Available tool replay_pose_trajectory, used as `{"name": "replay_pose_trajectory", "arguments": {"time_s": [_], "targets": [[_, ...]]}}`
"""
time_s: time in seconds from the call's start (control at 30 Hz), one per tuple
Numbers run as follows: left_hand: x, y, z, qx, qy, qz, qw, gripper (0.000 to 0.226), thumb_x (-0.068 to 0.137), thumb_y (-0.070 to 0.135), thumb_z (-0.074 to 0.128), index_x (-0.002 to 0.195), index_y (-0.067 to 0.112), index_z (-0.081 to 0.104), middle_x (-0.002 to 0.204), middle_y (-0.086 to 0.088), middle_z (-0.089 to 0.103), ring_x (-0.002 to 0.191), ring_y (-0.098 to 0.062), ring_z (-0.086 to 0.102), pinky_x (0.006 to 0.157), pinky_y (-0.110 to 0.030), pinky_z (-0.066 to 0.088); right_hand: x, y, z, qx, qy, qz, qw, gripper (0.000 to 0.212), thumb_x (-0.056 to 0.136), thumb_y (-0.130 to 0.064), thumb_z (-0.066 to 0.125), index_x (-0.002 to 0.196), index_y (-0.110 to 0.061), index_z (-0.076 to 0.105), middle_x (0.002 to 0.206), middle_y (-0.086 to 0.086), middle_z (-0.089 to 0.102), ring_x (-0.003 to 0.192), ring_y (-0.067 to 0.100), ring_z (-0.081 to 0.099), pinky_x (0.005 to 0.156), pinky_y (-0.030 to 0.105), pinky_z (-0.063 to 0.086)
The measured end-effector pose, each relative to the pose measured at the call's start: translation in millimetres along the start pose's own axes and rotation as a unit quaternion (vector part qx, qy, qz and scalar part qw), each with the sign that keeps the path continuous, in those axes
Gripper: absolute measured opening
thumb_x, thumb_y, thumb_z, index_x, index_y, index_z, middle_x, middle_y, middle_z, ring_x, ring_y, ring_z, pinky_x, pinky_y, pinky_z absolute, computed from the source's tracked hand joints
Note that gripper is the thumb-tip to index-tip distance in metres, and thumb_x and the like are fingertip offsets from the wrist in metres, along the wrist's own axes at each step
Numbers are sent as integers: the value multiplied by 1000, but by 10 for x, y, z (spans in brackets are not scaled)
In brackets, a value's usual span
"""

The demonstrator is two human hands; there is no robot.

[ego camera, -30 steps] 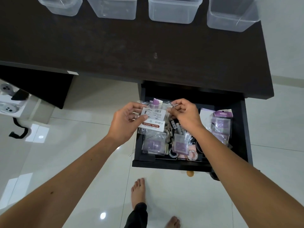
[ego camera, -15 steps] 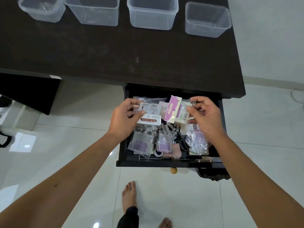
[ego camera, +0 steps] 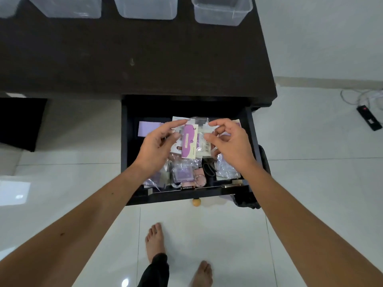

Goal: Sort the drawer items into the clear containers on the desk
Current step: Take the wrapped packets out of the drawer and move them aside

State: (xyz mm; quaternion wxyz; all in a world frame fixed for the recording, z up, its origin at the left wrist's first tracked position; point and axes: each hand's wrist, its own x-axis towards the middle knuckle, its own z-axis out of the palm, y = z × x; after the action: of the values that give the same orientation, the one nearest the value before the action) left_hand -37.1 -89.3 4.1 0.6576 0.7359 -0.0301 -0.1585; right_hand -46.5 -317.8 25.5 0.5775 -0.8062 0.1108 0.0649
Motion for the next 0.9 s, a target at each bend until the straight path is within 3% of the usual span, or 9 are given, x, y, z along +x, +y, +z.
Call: {"name": "replay_pose_trajectory", "arguments": {"time_s": [0.17,0.27,0.37,0.47,0.53,0.6,0.73,0.83,0.9], "targets": [[6,18,12,-30,-17,-41,999,47,94,40,68,140,41,60,135,-10,66,116,-33,71,80,-50,66,50,40,160,-13,10,3,1000,33,90,-14,84,117,-17,66,94,9,70,67,23,78,57,51,64],[69,-60,-60,6,6,-23,1000,52,95,21,77,135,49,61,149,5,58,136,-39,57,84,-41,64,94,92,207,-4,9,8,1000,35,92,-25,81,122,-21,63,96,5,71,73,21,79,64,47,67],[145,-144,-188,27,44,-5,999,53,100,7,69,138,43,61,145,6,61,141,-25,53,100,-43,60,114,239,193,-52,-25,11,998,32,93,-38,77,120,-27,65,100,-3,71,84,17,75,76,39,65],[205,-171,-271,30,67,11,997,56,104,3,62,142,43,59,149,3,58,137,-30,57,86,-40,66,81,400,212,-157,-121,-28,980,29,89,-27,83,117,-26,73,101,-7,72,89,14,69,81,29,60],[237,-191,-305,44,75,21,996,57,105,2,59,143,45,59,155,8,54,137,-29,58,88,-44,65,64,475,270,-194,-161,-40,967,36,86,-24,87,120,-23,76,101,-6,71,84,13,65,80,29,57],[258,-214,-323,56,82,26,995,58,106,3,58,142,48,60,157,12,53,123,-25,65,93,-47,64,69,516,317,-223,-177,-53,957,47,82,-27,90,126,-21,75,101,-6,66,82,12,61,80,29,55],[256,-243,-330,54,89,20,994,52,107,7,58,130,52,66,148,15,61,67,-23,59,65,-40,61,109,515,335,-271,-192,-63,941,53,79,-32,91,128,-21,74,101,-11,55,83,3,53,82,29,50],[268,-293,-318,60,88,4,994,46,107,9,59,124,50,71,125,25,70,59,-27,48,53,-50,52,109,486,326,-257,-185,-67,946,28,78,-27,92,102,-22,78,99,-11,61,79,-4,55,74,19,44],[281,-327,-310,74,94,3,993,42,105,7,61,116,44,76,121,18,71,74,-27,61,66,-52,58,94,480,299,-229,-176,-42,956,19,82,-25,90,89,-27,73,95,-10,69,82,2,63,75,22,50]]}}
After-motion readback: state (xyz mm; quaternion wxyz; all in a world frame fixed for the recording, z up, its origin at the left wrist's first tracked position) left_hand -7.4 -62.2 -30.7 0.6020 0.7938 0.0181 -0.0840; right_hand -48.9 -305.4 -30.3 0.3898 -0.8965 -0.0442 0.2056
